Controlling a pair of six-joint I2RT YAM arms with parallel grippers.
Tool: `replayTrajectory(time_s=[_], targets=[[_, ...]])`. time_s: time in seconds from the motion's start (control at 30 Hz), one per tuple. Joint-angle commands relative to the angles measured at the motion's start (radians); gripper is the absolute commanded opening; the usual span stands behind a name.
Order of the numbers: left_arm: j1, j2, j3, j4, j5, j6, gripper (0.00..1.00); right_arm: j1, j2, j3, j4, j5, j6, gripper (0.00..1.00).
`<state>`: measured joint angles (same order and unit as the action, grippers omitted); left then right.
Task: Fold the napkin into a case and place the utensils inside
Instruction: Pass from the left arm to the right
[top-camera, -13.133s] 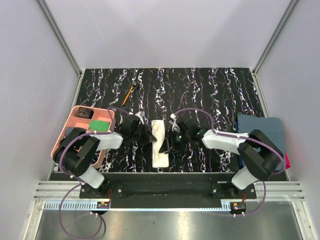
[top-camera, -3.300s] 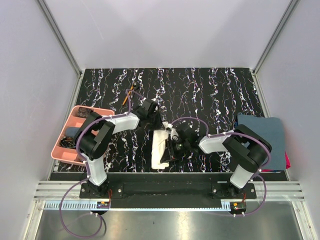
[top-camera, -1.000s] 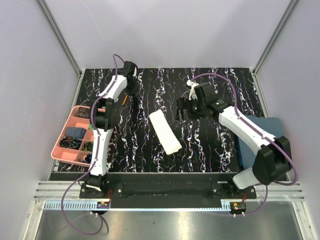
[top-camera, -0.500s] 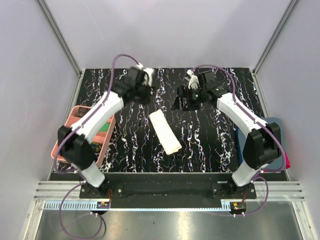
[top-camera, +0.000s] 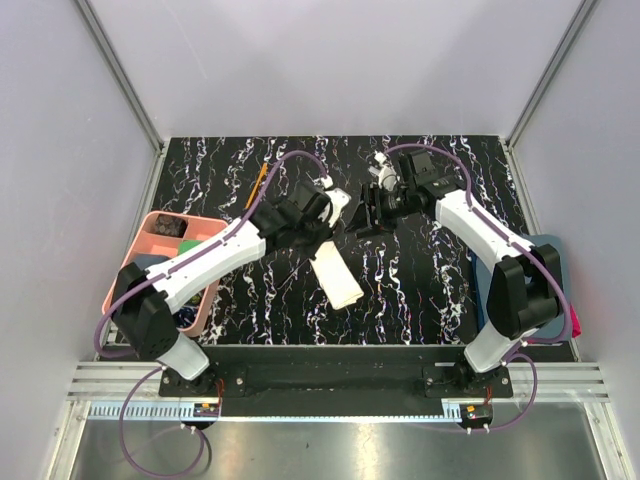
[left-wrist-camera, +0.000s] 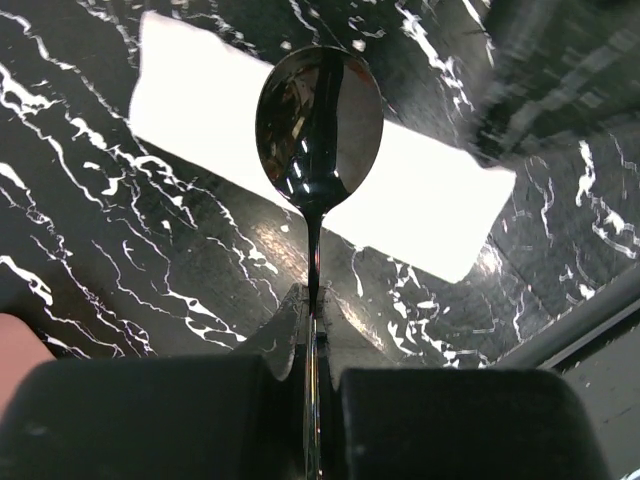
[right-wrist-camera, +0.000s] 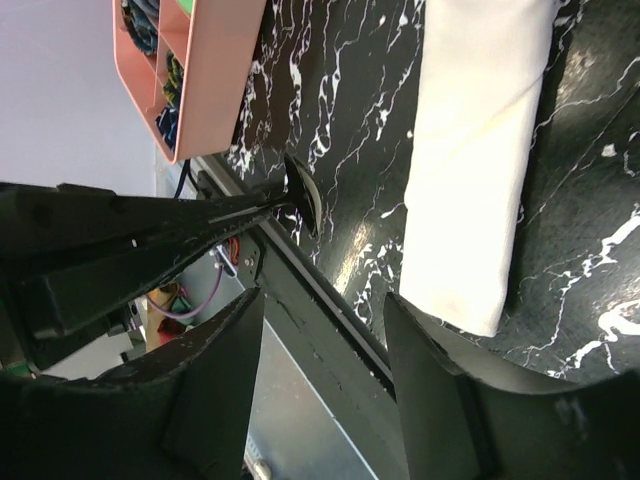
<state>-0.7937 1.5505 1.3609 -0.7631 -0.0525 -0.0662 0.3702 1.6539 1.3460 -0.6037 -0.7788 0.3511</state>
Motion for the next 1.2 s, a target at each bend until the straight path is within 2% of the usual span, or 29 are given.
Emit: replayTrajectory(time_s=[0.0, 0.37, 0.5, 0.77, 0.83, 0.97, 1.03, 1.07, 1.1, 1.17], targets=[[-0.053, -0.061, -0.031, 0.054, -0.026, 0.054, 0.00, -0.004, -0.029, -0.011, -0.002, -0.073, -0.009, 0.60], [-0.120, -0.086, -0.049, 0.071, -0.040, 0.121, 0.00, -0.002, -0.017, -0.068, 0.002, -0.108, -0.026, 0.48], [-0.128, -0.090, -0.062, 0.076, -0.033, 0.143, 0.00, 0.003, -0.017, -0.087, 0.001, -0.122, -0.031, 0.39], [-0.144, -0.107, -0.091, 0.094, -0.004, 0.195, 0.00, 0.013, -0.002, -0.088, 0.007, -0.128, -0.043, 0.36], [-0.145, -0.112, -0.100, 0.096, 0.002, 0.209, 0.00, 0.012, 0.003, -0.081, 0.004, -0.129, -0.041, 0.29], [-0.147, -0.112, -0.097, 0.097, 0.013, 0.224, 0.00, 0.025, 0.006, -0.091, 0.007, -0.165, -0.043, 0.00], [-0.136, -0.099, -0.070, 0.110, -0.055, 0.186, 0.00, 0.036, -0.028, -0.128, 0.007, -0.086, -0.017, 0.00], [-0.118, -0.092, -0.057, 0.108, -0.082, 0.163, 0.03, 0.038, -0.049, -0.155, 0.021, -0.053, 0.015, 0.00], [-0.092, -0.087, -0.043, 0.108, -0.073, 0.108, 0.23, 0.038, -0.074, -0.232, 0.077, -0.024, 0.117, 0.00], [0.014, -0.093, -0.025, 0.132, -0.040, 0.018, 0.31, 0.035, -0.173, -0.322, 0.152, 0.091, 0.242, 0.00]])
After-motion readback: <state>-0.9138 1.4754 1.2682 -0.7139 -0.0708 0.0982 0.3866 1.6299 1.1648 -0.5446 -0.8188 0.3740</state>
